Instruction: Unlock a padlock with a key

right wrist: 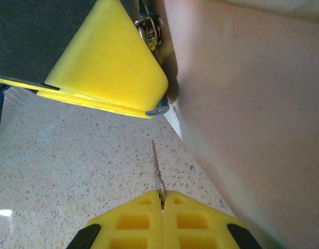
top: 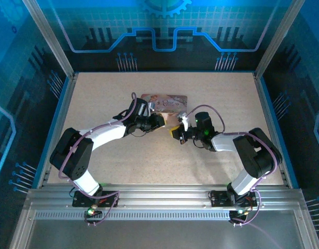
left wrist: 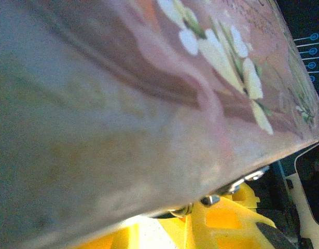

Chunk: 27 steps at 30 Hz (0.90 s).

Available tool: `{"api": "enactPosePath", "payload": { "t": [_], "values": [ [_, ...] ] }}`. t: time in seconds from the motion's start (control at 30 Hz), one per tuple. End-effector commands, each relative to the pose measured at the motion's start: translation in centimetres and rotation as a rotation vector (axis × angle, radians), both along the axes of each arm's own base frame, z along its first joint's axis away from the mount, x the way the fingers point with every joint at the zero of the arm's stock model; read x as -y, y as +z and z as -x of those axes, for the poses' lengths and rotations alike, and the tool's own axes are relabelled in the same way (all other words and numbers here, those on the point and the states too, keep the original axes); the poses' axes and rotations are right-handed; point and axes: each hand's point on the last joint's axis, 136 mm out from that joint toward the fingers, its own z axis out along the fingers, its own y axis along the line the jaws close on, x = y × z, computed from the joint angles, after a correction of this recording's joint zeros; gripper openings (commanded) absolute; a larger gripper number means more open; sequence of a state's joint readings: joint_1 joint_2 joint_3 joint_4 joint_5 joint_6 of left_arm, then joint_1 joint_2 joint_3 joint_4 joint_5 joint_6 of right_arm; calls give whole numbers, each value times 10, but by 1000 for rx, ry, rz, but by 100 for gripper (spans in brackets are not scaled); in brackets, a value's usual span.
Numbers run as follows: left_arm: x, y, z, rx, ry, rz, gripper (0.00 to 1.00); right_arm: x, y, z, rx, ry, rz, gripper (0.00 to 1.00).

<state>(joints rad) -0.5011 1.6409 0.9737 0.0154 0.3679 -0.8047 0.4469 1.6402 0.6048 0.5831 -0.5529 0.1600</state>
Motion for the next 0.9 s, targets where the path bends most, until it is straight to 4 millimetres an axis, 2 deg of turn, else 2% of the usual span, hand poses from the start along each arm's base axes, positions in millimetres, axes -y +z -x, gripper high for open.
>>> {"api": "enactPosePath", "payload": {
  "t": [0.0,0.37,0.87],
  "values": [
    [14,32,3,53,-67,67,18,-5,12,-4,34,-2,-16,0],
    [14,33,5,50,-72,69,18,-10,23,-12,67,13,-44,0],
    [15,36,5,51,-78,71,18,-12,12,-9,55,27,-26,0]
  ]
}}
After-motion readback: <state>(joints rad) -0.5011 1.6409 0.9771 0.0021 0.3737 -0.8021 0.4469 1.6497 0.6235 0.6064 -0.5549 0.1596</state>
